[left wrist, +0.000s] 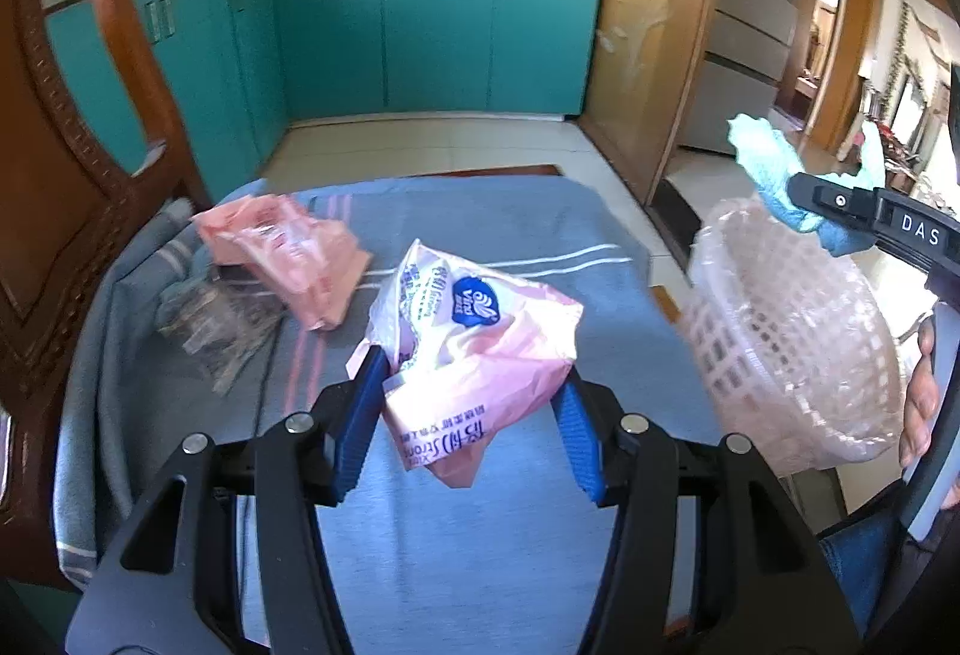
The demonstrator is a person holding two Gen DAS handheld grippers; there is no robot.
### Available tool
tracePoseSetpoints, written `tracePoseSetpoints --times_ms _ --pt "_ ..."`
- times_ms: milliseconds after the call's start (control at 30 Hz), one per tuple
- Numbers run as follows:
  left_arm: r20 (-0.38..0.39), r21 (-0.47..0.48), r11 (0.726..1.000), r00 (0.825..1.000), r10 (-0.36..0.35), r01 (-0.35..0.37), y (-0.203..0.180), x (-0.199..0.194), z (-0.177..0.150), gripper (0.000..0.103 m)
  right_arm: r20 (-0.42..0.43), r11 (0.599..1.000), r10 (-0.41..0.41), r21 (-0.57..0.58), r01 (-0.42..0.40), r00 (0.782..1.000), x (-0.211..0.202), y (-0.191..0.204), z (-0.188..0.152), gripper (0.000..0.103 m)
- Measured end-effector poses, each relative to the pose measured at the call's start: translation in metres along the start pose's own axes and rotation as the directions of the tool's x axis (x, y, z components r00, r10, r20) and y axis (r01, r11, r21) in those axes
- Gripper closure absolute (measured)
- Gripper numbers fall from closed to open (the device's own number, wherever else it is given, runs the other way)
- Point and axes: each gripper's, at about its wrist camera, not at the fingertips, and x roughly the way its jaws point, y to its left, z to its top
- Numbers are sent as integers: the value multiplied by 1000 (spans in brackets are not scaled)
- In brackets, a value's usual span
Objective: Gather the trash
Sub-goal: 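Carry the blue cloth and pink bag over the basket and open both tools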
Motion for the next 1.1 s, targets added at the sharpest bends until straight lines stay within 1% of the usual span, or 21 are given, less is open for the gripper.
tracePoseSetpoints --times_ms 100,167,233,300,367,433,500,567,600,633,667,700,733,800,833,900,933,967,1000,1067,1100 --pt "8 2 999 999 -53 53 -12 -2 6 48 37 997 -62 51 60 997 -19 -31 2 64" --pt "10 9 997 997 -82 82 -22 -3 9 48 51 992 -85 98 80 995 -29 -50 2 64" --pt "2 27 992 993 -121 121 -38 -1 13 48 45 986 -105 131 99 993 -35 -66 0 64" --pt "-11 47 985 986 -168 169 -56 2 17 48 11 982 -136 137 134 991 -36 -80 -2 64" --pt "-39 80 969 973 -230 232 -80 8 24 48 -25 976 -169 133 171 985 -34 -90 -7 64" --pt "-67 112 953 959 -274 280 -102 17 31 48 -52 971 -196 129 202 979 -31 -97 -12 63" --pt "-105 139 939 947 -303 315 -127 27 36 48 -78 962 -222 144 231 972 -30 -107 -16 62" --pt "-135 168 924 936 -325 345 -148 35 36 48 -95 953 -219 194 233 971 -32 -120 -19 62" --pt "-161 186 909 924 -347 374 -162 41 35 47 -93 947 -207 229 223 974 -35 -126 -19 54" --pt "-184 194 896 912 -367 400 -174 46 33 46 -89 940 -198 265 215 976 -39 -132 -19 43" --pt "-205 195 886 901 -383 421 -183 51 29 42 -78 929 -193 307 208 978 -44 -140 -18 40" --pt "-218 193 881 894 -391 432 -188 54 27 38 -71 920 -193 335 205 979 -48 -145 -17 38" --pt "-231 189 877 888 -398 442 -193 59 24 36 -63 911 -191 360 201 980 -51 -149 -16 38" --pt "-250 190 873 882 -400 450 -197 64 19 24 -51 906 -184 379 190 982 -54 -152 -15 37" --pt "-249 198 876 887 -389 440 -196 65 18 23 -49 903 -180 388 184 983 -53 -152 -15 36" --pt "-233 222 893 910 -342 392 -184 65 21 21 -54 903 -162 394 170 985 -49 -150 -14 36" --pt "-225 226 900 919 -324 373 -179 65 23 21 -56 905 -154 392 164 986 -47 -147 -12 36" --pt "-212 222 912 930 -300 344 -166 64 28 18 -60 909 -145 386 156 988 -45 -144 -10 36" --pt "-205 214 919 935 -289 331 -156 61 30 16 -63 913 -138 378 151 988 -44 -140 -9 35" --pt "-194 190 931 942 -275 311 -130 57 39 15 -68 924 -118 357 134 991 -36 -129 -5 33" --pt "-171 180 944 954 -246 276 -109 53 45 15 -71 929 -108 347 126 992 -32 -123 -3 33"
